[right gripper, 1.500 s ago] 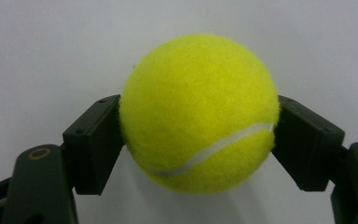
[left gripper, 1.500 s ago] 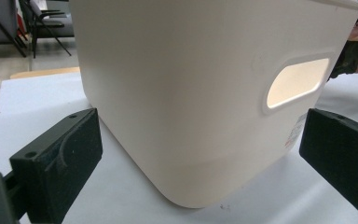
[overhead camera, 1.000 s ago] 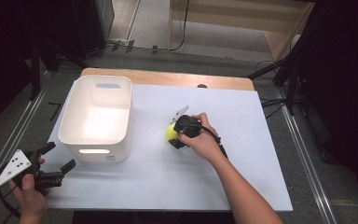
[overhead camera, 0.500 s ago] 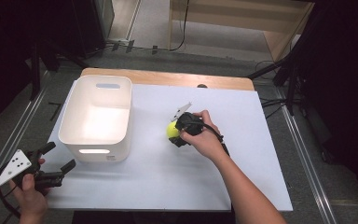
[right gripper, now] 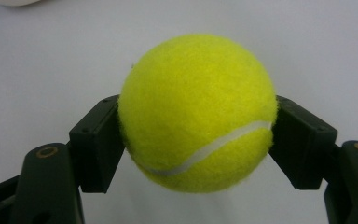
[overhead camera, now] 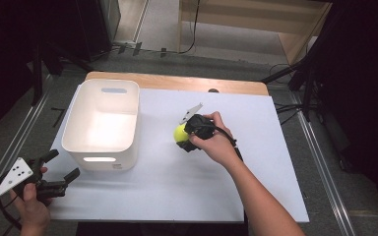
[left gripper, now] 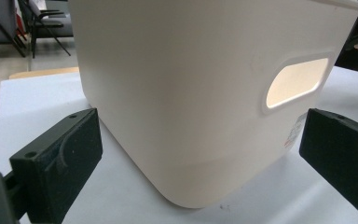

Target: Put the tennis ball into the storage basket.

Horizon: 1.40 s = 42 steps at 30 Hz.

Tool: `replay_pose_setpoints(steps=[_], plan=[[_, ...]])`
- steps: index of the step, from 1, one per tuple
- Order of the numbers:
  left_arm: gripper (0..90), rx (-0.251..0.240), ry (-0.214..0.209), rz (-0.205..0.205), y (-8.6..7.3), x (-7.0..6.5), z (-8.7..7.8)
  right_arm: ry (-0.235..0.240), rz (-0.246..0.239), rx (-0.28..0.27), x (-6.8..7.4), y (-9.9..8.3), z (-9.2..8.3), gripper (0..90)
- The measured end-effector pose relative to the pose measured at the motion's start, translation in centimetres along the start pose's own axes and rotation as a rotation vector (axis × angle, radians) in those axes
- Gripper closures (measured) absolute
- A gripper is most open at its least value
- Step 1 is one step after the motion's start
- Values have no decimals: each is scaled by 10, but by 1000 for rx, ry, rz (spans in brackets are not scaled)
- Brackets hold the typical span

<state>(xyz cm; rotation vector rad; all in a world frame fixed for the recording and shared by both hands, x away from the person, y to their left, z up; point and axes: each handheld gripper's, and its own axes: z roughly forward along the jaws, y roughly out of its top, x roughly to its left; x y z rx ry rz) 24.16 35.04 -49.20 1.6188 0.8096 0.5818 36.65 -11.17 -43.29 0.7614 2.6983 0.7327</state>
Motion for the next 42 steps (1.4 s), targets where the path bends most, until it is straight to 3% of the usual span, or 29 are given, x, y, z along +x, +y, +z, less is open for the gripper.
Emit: replay_pose_setpoints(steps=[24,42], plan=[[0,-1,-1,0,0,0,0,31,-63,-48,8,32,-16,244],[0,-2,-2,0,0,0,0,63,-82,-50,17,51,-20,245]])
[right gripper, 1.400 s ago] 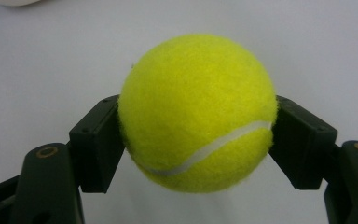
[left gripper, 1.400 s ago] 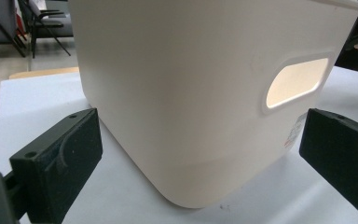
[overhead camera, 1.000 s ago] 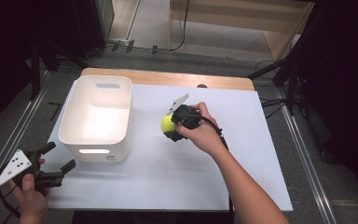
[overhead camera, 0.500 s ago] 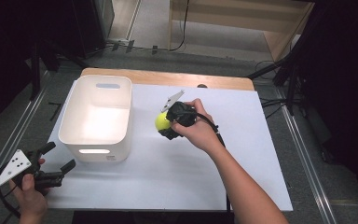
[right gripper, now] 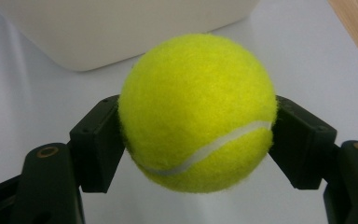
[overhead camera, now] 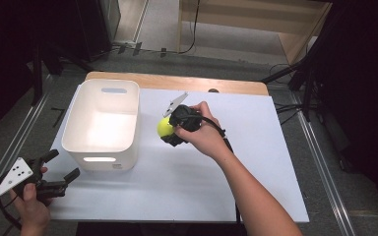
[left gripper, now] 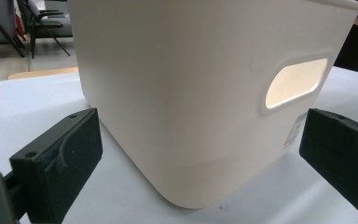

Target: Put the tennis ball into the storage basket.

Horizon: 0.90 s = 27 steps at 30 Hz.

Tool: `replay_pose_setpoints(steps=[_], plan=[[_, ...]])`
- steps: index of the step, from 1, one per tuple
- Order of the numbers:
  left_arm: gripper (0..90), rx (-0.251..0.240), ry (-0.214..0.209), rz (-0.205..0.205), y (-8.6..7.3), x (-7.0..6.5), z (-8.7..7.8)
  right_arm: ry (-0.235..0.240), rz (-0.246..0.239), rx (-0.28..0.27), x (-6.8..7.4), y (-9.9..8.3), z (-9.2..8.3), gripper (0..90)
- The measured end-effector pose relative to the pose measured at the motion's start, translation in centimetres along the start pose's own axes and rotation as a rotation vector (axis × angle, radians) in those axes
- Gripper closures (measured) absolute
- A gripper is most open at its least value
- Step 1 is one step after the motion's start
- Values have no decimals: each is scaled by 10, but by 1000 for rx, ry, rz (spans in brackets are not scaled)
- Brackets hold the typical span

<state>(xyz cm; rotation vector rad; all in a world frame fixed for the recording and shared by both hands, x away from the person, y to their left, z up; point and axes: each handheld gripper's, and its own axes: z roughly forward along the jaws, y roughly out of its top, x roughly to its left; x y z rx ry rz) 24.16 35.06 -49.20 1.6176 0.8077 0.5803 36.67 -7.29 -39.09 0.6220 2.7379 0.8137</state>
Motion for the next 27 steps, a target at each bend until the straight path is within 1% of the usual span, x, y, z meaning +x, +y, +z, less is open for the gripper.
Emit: replay_pose_setpoints(steps=[8,9,10,14,17,18,21,22,23,24,26,27], plan=[[0,0,0,0,0,0,0,13,-12,-9,1,7,-3,245],[0,0,0,0,0,0,0,13,-10,-14,2,8,-3,245],[0,0,0,0,0,0,0,18,-17,-22,2,10,-4,245],[0,0,-1,0,0,0,0,16,-13,-23,4,13,-6,245],[0,-1,-2,2,0,0,0,22,-24,-37,5,16,-6,245],[0,-1,-2,2,0,0,0,20,-17,-29,5,17,-7,245],[0,0,-2,2,0,0,0,24,-19,-34,6,18,-7,245],[0,2,-2,3,0,0,0,25,-29,-35,6,19,-7,245],[0,2,-2,3,0,0,0,24,-19,-37,7,21,-8,245],[0,1,-2,2,0,0,0,24,-19,-37,7,21,-8,245],[0,1,-3,3,0,0,0,30,-36,-40,7,24,-9,245],[0,1,-3,3,0,0,0,29,-36,-45,7,25,-9,245]])
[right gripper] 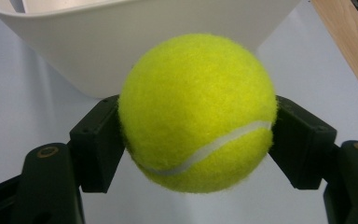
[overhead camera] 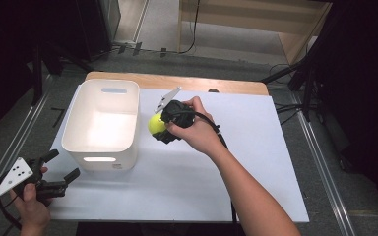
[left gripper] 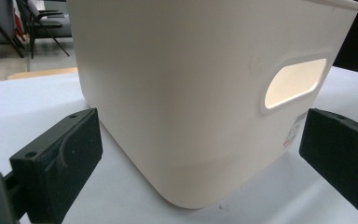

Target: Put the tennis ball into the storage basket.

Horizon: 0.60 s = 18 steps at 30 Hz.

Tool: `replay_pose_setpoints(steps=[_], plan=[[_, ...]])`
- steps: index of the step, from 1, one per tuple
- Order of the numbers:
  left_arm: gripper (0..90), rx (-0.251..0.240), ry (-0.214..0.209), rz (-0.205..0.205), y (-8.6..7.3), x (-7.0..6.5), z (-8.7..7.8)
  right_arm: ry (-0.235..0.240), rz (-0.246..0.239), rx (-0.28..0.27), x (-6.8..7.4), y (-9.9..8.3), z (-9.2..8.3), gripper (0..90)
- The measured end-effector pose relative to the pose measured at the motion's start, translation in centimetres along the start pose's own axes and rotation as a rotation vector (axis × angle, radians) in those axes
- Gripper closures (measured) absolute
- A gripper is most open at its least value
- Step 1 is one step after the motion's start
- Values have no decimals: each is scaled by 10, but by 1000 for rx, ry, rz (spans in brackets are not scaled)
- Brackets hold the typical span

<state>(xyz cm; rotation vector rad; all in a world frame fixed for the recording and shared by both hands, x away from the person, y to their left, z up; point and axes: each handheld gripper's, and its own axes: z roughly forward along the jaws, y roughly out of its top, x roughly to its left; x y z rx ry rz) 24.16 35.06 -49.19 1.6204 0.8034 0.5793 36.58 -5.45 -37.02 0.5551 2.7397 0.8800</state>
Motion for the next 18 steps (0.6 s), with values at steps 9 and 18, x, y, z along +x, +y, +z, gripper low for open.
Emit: replay_pose_setpoints(steps=[9,18], plan=[[0,1,-1,2,0,0,0,3,-7,-5,1,8,-3,245],[0,1,-2,3,0,0,0,9,-16,-8,4,17,-6,245]])
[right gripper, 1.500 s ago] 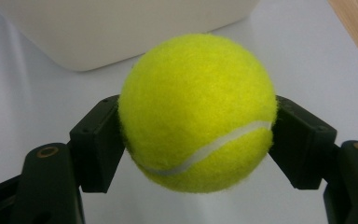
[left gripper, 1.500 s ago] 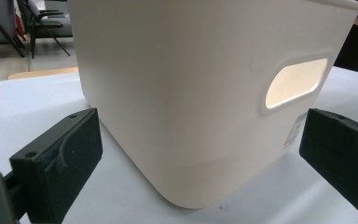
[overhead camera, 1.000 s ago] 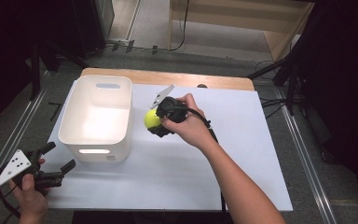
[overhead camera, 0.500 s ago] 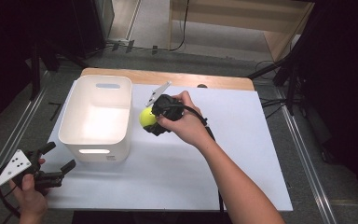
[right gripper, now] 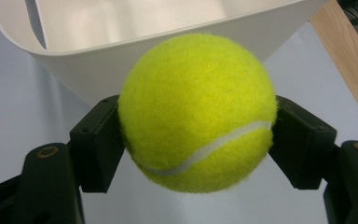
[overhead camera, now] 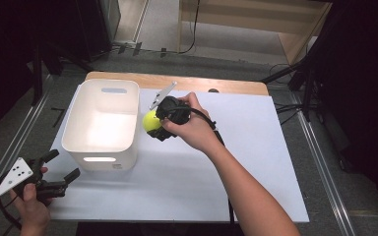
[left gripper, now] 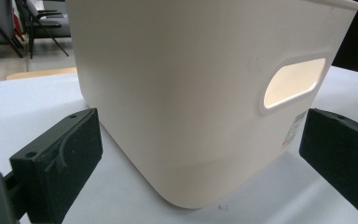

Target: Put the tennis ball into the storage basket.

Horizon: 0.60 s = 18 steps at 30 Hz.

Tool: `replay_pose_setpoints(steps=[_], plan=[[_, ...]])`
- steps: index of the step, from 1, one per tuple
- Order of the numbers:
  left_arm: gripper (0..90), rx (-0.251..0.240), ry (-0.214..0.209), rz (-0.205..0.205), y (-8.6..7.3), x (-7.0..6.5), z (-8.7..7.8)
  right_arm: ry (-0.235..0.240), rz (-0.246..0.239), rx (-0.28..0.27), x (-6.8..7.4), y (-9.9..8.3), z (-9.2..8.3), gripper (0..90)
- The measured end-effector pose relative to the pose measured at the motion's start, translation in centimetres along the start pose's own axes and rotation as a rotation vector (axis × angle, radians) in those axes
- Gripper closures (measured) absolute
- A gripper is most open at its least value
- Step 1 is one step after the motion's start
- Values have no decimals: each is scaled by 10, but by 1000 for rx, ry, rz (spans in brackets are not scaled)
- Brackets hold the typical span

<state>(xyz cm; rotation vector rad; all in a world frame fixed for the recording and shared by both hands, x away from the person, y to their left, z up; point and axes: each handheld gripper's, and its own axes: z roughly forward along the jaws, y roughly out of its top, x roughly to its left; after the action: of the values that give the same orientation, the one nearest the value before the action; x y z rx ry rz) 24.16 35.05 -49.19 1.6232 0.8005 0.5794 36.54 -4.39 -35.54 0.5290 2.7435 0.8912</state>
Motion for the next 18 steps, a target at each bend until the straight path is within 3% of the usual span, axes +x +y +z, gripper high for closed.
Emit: replay_pose_setpoints(steps=[18], plan=[[0,1,-4,3,0,0,0,8,-21,-21,5,15,-3,245]])
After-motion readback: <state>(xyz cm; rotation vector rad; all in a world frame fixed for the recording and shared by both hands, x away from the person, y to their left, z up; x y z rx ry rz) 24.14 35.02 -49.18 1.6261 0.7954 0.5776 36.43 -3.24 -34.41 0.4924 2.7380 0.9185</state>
